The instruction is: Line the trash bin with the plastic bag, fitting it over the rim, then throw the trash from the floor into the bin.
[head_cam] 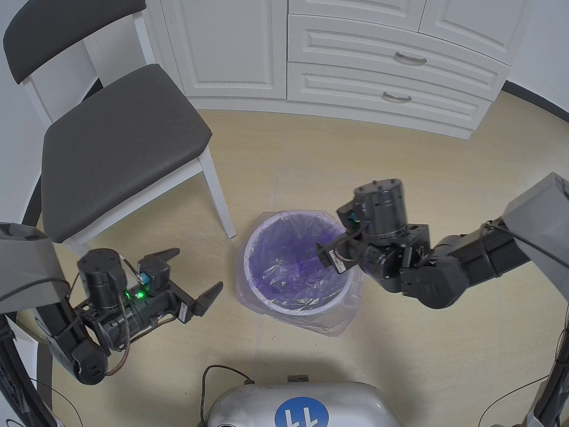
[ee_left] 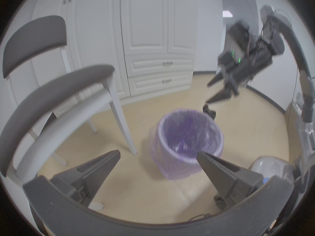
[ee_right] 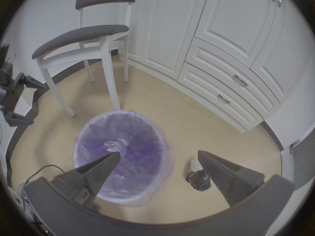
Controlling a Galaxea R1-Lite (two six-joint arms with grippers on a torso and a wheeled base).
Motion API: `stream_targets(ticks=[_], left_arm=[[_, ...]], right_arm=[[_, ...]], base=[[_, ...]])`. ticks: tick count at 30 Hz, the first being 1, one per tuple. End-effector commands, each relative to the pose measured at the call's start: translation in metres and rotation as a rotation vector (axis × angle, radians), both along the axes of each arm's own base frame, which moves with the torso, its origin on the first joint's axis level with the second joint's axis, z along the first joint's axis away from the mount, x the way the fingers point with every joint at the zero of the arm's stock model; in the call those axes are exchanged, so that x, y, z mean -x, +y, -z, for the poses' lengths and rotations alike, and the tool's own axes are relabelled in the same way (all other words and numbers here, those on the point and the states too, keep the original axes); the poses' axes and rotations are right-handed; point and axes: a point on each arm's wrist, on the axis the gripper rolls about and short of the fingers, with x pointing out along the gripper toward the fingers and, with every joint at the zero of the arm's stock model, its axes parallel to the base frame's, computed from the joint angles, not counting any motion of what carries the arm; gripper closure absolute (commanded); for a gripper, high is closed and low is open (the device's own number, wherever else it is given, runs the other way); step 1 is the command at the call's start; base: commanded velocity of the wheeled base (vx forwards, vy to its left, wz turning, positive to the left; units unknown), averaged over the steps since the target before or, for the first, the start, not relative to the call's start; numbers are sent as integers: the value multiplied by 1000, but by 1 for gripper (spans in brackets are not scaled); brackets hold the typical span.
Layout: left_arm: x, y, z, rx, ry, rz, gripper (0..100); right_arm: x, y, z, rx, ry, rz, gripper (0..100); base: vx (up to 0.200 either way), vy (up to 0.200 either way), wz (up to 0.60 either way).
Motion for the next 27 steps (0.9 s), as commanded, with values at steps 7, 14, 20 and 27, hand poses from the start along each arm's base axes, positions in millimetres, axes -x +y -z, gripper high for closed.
stream_targets(ticks=[7, 14, 20, 27], left_arm=[[34, 50, -91, 227, -285, 46, 0], [27, 59, -94, 224, -306, 18, 0], [27, 60, -92, 220, -295, 11, 0], [27, 62, -90, 217, -291, 6, 0]], right_arm=[[-14, 74, 90, 174, 133, -44, 0], [-36, 68, 106, 197, 152, 1, 0], [-41, 55, 109, 207, 167, 38, 0], [-13, 37, 97, 257, 206, 23, 0]], base=[[0, 0, 0], [0, 0, 0], [0, 0, 0], [0, 0, 0]])
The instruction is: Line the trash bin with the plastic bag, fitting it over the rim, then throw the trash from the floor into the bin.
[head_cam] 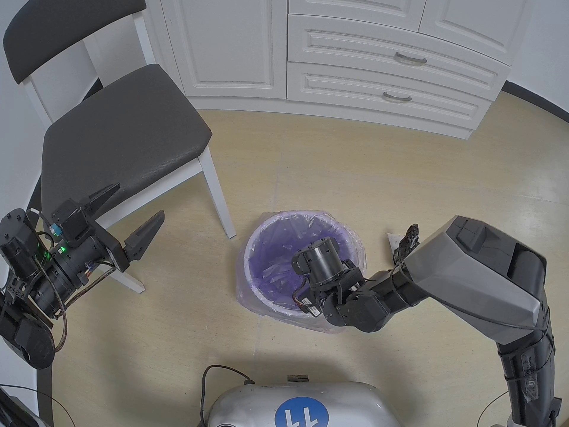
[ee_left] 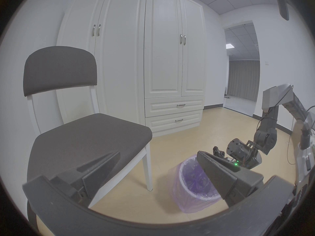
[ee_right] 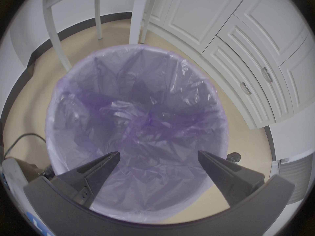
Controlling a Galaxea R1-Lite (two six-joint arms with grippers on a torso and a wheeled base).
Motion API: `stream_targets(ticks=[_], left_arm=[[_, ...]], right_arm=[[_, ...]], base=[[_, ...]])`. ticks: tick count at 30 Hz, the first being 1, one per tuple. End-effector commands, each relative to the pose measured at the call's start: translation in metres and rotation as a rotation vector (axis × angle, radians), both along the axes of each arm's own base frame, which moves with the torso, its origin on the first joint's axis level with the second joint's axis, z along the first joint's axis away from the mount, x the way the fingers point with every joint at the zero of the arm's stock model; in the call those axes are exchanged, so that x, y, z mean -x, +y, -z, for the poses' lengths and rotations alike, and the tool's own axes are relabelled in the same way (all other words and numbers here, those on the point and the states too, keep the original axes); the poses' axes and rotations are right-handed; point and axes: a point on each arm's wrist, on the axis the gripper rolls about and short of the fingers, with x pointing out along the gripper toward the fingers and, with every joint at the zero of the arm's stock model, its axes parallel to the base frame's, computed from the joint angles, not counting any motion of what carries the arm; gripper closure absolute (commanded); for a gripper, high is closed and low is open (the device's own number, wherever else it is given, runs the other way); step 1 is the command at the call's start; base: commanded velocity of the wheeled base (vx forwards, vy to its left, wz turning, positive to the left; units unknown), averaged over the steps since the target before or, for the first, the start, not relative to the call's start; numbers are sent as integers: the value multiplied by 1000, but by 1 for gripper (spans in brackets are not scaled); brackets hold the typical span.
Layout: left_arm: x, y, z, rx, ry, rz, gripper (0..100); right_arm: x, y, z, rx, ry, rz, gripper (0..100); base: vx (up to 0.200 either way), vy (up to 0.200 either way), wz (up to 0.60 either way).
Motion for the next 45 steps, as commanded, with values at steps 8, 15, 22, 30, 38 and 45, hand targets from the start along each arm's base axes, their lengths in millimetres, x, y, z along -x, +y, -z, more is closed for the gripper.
stream_targets(ticks=[8, 15, 22, 30, 38, 45], left_arm=[[1, 1, 2, -5, 5, -2, 0], [1, 1, 1, -5, 2, -4, 0], [0, 2, 2, -5, 5, -7, 0], [0, 3, 1, -5, 0, -13, 0], [2, 4, 1, -6, -1, -15, 0], [4, 4, 0, -6, -4, -16, 0]], right_arm=[[31, -14, -32, 0, -2, -22, 0], [12, -7, -37, -45, -47, 1, 0], [-23, -9, -16, -34, -71, 73, 0], [-32, -28, -18, 0, -86, 142, 0], [-7, -47, -46, 30, -83, 145, 0], [4, -77, -65, 96, -93, 200, 0]], base=[[0, 0, 0], [0, 0, 0], [0, 0, 0], [0, 0, 0], [0, 0, 0], [0, 0, 0]])
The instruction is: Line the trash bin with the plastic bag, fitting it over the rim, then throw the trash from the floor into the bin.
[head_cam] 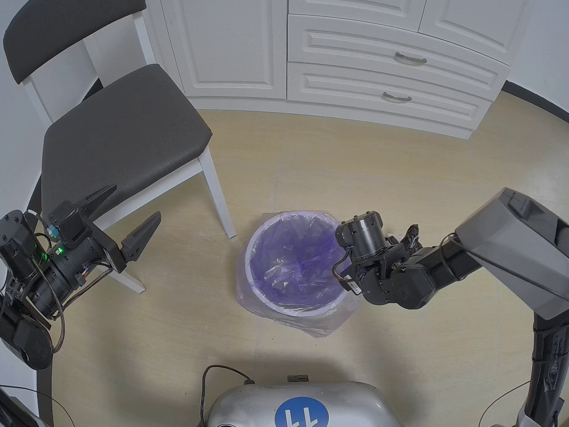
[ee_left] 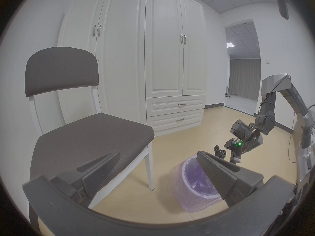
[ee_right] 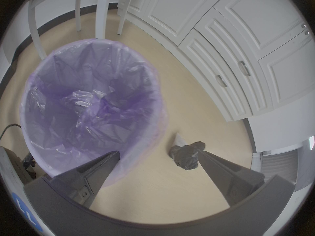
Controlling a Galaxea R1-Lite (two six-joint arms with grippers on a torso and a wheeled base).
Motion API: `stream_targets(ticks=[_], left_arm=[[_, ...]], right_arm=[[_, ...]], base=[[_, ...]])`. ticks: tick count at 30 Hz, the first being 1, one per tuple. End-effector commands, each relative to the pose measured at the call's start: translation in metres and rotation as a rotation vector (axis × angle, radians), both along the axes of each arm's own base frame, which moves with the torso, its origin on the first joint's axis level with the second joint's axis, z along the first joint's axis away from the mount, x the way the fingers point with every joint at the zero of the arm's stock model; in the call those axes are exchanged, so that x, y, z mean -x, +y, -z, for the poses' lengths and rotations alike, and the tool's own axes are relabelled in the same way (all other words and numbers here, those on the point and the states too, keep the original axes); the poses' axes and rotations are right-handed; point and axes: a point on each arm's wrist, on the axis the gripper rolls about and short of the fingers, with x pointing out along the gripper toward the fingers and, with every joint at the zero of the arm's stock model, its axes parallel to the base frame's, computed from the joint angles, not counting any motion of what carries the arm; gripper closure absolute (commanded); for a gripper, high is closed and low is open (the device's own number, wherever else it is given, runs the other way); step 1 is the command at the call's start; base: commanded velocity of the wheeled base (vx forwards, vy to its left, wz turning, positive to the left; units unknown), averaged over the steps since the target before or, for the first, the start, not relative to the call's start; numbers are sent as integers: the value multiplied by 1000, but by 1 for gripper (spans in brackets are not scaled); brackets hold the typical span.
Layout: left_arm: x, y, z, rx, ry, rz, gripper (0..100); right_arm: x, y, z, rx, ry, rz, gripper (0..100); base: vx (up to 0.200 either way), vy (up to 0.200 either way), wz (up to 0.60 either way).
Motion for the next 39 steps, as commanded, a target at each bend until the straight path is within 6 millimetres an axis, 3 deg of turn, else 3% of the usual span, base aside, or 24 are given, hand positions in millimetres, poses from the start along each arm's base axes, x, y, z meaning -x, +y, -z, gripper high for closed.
stream_targets(ticks=[1, 4, 8, 25, 39], left_arm=[[2, 1, -1, 0, -3, -1, 0], [2, 1, -1, 0, -3, -3, 0], [2, 1, 0, 0, 1, -1, 0], [-2, 0, 5, -3, 22, 0, 0], [-2, 0, 5, -3, 22, 0, 0]], right_arm=[[6, -18, -25, -3, -33, 30, 0], [6, -25, -25, -1, -28, 45, 0], [7, -29, -10, 15, 9, 58, 0], [-4, -15, 41, -27, 18, 58, 0], [-4, -10, 46, -38, 12, 43, 0]], base=[[0, 0, 0], [0, 0, 0], [0, 0, 0], [0, 0, 0], [0, 0, 0]])
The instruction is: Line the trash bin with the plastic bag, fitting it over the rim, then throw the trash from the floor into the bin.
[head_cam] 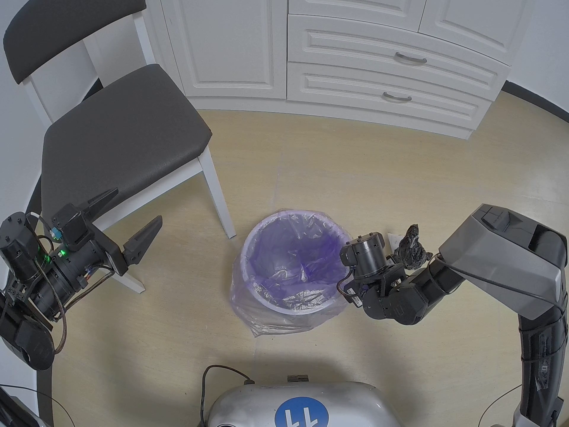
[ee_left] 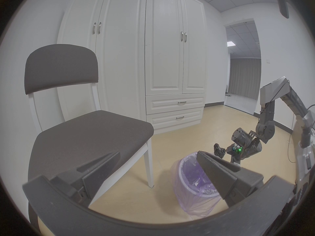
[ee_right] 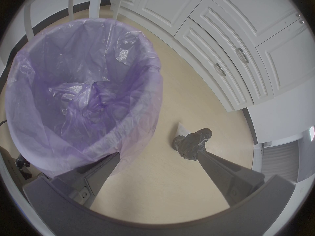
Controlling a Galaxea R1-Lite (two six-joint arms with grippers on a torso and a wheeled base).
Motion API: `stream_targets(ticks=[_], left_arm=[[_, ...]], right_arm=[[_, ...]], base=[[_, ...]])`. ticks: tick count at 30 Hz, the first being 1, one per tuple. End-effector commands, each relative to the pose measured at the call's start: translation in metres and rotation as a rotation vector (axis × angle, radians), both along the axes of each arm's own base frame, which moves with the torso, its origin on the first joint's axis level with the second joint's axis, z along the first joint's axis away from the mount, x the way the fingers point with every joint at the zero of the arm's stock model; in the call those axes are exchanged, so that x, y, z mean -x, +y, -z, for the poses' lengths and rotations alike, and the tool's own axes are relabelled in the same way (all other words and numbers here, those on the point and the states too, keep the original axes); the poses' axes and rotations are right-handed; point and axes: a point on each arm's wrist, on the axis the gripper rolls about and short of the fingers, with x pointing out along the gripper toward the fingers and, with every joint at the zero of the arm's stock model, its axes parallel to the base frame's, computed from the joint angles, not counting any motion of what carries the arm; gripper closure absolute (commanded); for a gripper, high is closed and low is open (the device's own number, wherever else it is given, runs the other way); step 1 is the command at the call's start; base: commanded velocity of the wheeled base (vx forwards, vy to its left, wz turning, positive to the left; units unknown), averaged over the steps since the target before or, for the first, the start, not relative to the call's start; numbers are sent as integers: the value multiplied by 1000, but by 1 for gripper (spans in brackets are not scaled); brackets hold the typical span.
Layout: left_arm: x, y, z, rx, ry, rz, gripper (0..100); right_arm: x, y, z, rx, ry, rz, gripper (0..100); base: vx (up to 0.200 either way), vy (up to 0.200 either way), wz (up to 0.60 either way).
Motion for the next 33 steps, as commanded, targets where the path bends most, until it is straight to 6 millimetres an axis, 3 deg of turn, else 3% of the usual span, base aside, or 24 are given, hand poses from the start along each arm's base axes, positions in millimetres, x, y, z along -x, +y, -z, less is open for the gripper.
stream_targets(ticks=[1, 6, 14, 19, 21, 25, 27, 28, 29, 33], left_arm=[[0, 0, 0, 0, 1, 0, 0], [1, 0, 1, 0, 6, 0, 0], [0, 0, 1, 0, 6, 0, 0], [0, 0, 1, 0, 4, 0, 0], [0, 0, 0, 1, 2, -1, 0], [-2, 3, -2, 5, -6, -12, 0], [-2, 4, -3, 7, -10, -16, 0], [-3, 4, -3, 7, -11, -16, 0], [-3, 4, -4, 7, -14, -16, 0], [-1, 5, -5, 9, -20, -19, 0]], right_arm=[[-8, 8, 9, -12, -18, -5, 0], [-29, 13, 16, -46, -66, 8, 0], [-45, 26, 19, -99, -106, -2, 0], [-49, 28, 23, -125, -118, 10, 0], [-39, 22, 20, -124, -96, 17, 0], [-14, 15, -11, -148, -95, -23, 0], [2, 14, -36, -163, -123, -47, 0], [3, 14, -38, -163, -125, -49, 0], [20, 16, -62, -182, -148, -80, 0], [40, 19, -93, -200, -190, -124, 0]], base=[[0, 0, 0], [0, 0, 0], [0, 0, 0], [0, 0, 0], [0, 0, 0], [0, 0, 0], [0, 0, 0], [0, 0, 0], [0, 0, 0], [0, 0, 0]])
